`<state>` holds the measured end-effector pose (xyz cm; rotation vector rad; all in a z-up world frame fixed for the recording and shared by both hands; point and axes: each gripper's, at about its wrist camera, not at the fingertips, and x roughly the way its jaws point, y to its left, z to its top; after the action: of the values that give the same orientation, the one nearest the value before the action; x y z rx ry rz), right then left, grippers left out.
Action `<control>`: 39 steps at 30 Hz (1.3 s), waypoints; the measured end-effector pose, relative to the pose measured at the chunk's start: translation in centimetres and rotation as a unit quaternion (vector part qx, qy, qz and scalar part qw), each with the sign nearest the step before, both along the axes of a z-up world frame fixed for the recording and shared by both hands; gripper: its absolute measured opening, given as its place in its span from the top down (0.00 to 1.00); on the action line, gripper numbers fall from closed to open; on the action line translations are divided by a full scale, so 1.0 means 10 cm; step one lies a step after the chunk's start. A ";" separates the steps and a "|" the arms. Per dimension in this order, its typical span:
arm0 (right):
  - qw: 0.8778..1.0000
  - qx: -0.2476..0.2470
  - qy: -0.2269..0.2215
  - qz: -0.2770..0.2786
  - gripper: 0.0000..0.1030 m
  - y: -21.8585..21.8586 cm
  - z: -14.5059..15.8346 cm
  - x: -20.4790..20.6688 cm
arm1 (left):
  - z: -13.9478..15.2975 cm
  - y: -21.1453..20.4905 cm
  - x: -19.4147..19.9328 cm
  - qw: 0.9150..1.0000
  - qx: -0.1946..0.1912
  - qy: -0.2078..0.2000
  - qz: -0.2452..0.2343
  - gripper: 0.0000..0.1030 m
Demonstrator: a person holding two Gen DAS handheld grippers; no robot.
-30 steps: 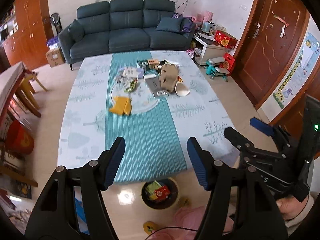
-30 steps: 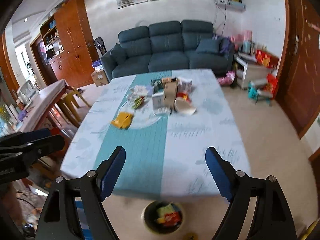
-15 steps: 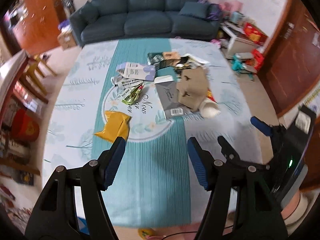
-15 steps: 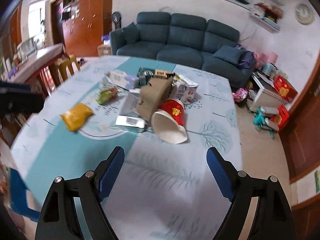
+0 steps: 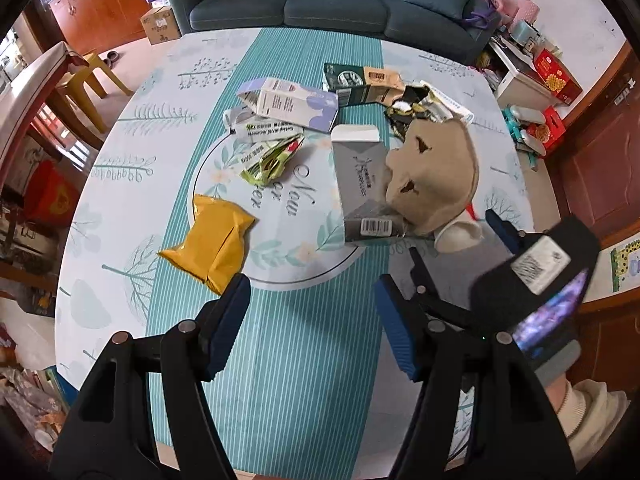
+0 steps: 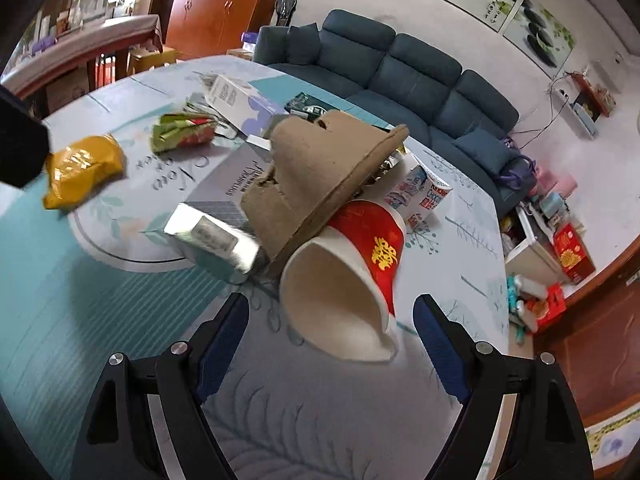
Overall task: Collect trash
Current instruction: 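Grasp the red-and-white paper cup with the right tool while the left tool grasps the brown pulp tray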
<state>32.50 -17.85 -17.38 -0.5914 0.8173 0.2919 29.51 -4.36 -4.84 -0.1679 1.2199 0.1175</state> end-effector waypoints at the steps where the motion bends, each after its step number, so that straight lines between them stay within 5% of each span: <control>1: 1.000 0.002 0.001 -0.005 0.18 -0.02 0.01 0.01 | 0.03 -0.01 0.02 1.000 -0.001 -0.002 -0.002 0.40; 4: 0.999 0.025 0.025 -0.020 0.47 -0.15 0.01 0.15 | 0.10 -0.06 0.09 1.000 -0.005 -0.008 -0.010 0.40; 12: 0.986 0.131 0.088 -0.053 0.65 -0.73 0.20 0.40 | 0.12 -0.37 0.42 0.998 -0.056 0.001 -0.041 0.40; 20: 0.965 0.223 0.129 -0.050 0.69 -1.05 0.41 0.49 | -0.05 -0.79 0.74 0.994 -0.063 0.029 -0.090 0.40; 30: 0.935 0.300 0.187 0.010 0.69 -1.07 0.44 0.33 | -0.14 -0.77 1.04 0.990 -0.121 0.046 -0.062 0.40; 39: 0.925 0.319 0.202 0.048 0.70 -0.84 0.44 0.26 | -0.10 -0.71 1.27 0.995 -0.076 0.053 -0.048 0.40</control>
<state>35.12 -26.21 -12.94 0.0527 1.0226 0.7536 42.16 -11.46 -5.80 -0.2371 1.3416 -0.0519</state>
